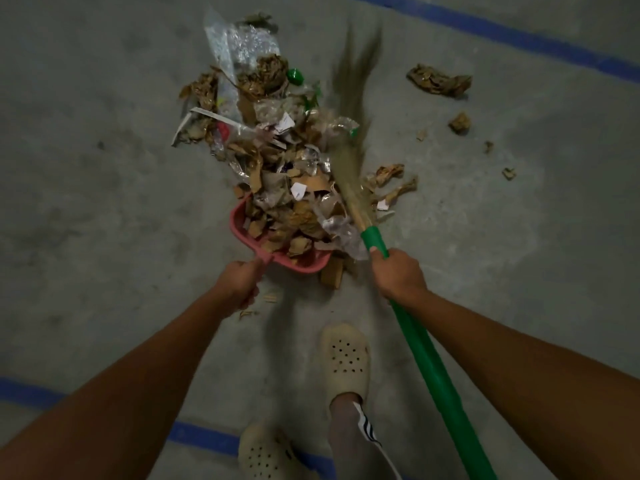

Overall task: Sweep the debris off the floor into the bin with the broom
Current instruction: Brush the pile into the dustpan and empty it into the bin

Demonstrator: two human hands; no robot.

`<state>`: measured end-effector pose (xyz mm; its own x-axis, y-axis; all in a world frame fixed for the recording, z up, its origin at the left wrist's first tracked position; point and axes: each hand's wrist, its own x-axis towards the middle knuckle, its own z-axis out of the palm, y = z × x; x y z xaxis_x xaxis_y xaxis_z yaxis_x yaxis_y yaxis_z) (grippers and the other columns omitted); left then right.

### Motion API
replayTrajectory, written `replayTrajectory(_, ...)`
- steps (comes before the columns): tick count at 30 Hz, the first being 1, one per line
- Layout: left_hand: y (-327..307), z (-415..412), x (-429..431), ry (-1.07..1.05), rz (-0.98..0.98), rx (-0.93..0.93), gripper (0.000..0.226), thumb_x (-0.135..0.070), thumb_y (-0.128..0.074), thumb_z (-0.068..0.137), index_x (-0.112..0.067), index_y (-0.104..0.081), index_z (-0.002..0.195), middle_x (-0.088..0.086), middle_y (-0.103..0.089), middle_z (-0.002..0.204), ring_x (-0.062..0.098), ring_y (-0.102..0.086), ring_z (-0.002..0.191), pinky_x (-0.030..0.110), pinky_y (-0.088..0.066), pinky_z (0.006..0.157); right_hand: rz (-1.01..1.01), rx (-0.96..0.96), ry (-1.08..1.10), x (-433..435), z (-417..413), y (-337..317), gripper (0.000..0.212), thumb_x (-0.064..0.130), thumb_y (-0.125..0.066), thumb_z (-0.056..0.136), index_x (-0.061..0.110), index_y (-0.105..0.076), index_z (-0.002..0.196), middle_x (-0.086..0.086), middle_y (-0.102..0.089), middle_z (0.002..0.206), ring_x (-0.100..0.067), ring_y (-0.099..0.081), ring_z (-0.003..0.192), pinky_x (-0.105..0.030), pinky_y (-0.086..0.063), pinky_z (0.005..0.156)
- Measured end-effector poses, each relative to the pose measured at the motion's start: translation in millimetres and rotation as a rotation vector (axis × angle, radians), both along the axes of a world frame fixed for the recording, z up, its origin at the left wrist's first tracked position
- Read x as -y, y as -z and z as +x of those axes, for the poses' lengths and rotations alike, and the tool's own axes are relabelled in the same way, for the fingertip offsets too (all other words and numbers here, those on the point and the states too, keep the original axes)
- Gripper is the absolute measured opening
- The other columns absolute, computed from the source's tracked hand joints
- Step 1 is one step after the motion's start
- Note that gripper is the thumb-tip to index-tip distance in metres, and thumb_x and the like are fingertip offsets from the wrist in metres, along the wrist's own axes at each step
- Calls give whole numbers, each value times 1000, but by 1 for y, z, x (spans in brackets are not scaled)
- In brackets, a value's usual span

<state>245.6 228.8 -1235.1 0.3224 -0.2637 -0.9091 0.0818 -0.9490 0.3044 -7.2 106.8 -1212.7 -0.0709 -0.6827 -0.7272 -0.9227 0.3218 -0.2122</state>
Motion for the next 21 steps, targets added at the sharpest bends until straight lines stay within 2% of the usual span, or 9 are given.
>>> replayTrajectory(4, -13, -30, 12, -70, -88, 90, 70, -75, -57, 82, -7, -58, 69, 8, -52, 52, 14, -41, 32, 21, -30, 37, 45, 36, -131, -18, 10, -21, 49, 55, -40, 99, 14, -64, 115, -11, -67, 101, -26, -63, 84, -33, -51, 72)
replayTrajectory(6, -27, -41, 12, -97, -135, 100, 67, -73, -59, 83, -9, -56, 63, 7, -52, 51, 11, -42, 30, 21, -31, 36, 48, 32, -166, -24, 7, -37, 48, 55, -42, 98, 14, -64, 111, -8, -66, 92, -24, -66, 78, -36, -57, 70)
replayTrajectory(8, -44, -51, 10, -108, -188, 103, 64, -67, -59, 87, -9, -54, 60, 6, -49, 48, 11, -40, 29, 20, -30, 35, 51, 21, -181, -31, 1, -55, 47, 56, -43, 97, 15, -64, 107, -8, -66, 88, -25, -66, 74, -40, -60, 69)
replayTrajectory(14, -101, -67, -18, -14, -243, 93, 70, -77, -57, 80, -8, -56, 67, 10, -52, 56, 18, -45, 42, 27, -37, 42, 49, 33, -100, -62, -32, -117, 46, 58, -43, 94, 19, -64, 103, -9, -68, 87, -28, -69, 76, -45, -61, 71)
replayTrajectory(19, -188, -84, -56, 2, -288, 94, 68, -76, -56, 83, -12, -50, 63, 5, -49, 54, 13, -41, 40, 24, -35, 41, 46, 52, -46, -103, -52, -205, 54, 66, -40, 87, 19, -65, 99, -9, -70, 87, -29, -69, 75, -44, -61, 69)
replayTrajectory(21, -235, -90, -75, 0, -299, 92, 68, -76, -58, 81, -12, -49, 62, 4, -48, 53, 14, -41, 41, 25, -34, 41, 33, 67, -25, -123, -59, -254, 52, 67, -40, 86, 21, -63, 92, -11, -70, 89, -32, -69, 77, -44, -61, 70)
